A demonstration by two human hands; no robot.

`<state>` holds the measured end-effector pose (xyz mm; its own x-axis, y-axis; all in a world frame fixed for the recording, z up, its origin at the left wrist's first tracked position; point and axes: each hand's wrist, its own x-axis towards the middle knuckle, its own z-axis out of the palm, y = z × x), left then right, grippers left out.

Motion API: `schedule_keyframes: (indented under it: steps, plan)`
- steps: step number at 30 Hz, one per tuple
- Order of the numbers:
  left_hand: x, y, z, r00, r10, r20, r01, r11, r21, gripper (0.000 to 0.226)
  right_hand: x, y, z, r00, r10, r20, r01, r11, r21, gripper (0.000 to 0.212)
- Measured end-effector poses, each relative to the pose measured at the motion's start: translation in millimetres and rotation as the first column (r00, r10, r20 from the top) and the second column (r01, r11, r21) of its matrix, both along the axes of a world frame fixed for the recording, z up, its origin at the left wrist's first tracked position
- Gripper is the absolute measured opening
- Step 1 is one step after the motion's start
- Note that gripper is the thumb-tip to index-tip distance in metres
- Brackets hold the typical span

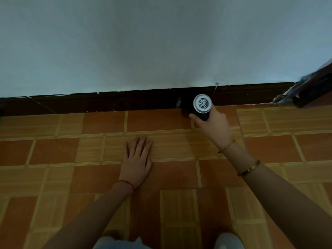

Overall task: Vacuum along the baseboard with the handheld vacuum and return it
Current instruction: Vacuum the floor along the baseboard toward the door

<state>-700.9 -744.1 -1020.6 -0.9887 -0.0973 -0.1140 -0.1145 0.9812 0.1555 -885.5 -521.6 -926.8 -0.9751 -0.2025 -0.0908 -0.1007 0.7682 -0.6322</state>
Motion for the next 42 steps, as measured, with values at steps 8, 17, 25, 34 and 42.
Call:
schedule_keyframes:
  steps: [8,17,25,34,42]
  plan:
    - [-3,6,7,0.996,0.045,0.075,-0.041,0.998,-0.043,0.06,-2,21,4,0.999,0.041,0.02,-0.042,0.998,0.037,0.073]
    - [-10,27,29,0.967,0.145,0.212,-0.165,0.983,0.08,0.082,-13,21,11,0.993,0.075,0.095,-0.076,0.997,0.003,0.07]
    - [-23,48,19,0.965,0.26,0.031,-0.261,0.964,0.05,0.06,-12,-9,7,0.985,0.165,0.055,-0.167,0.986,0.029,0.073]
    - [-28,41,-3,0.973,0.23,-0.024,-0.228,0.972,0.057,0.057,-22,3,-5,0.979,0.19,0.079,-0.189,0.982,-0.025,0.073]
    - [-26,41,-7,0.968,0.235,-0.09,-0.225,0.969,0.104,0.055,-21,7,-13,0.978,0.2,0.059,-0.194,0.977,-0.09,0.071]
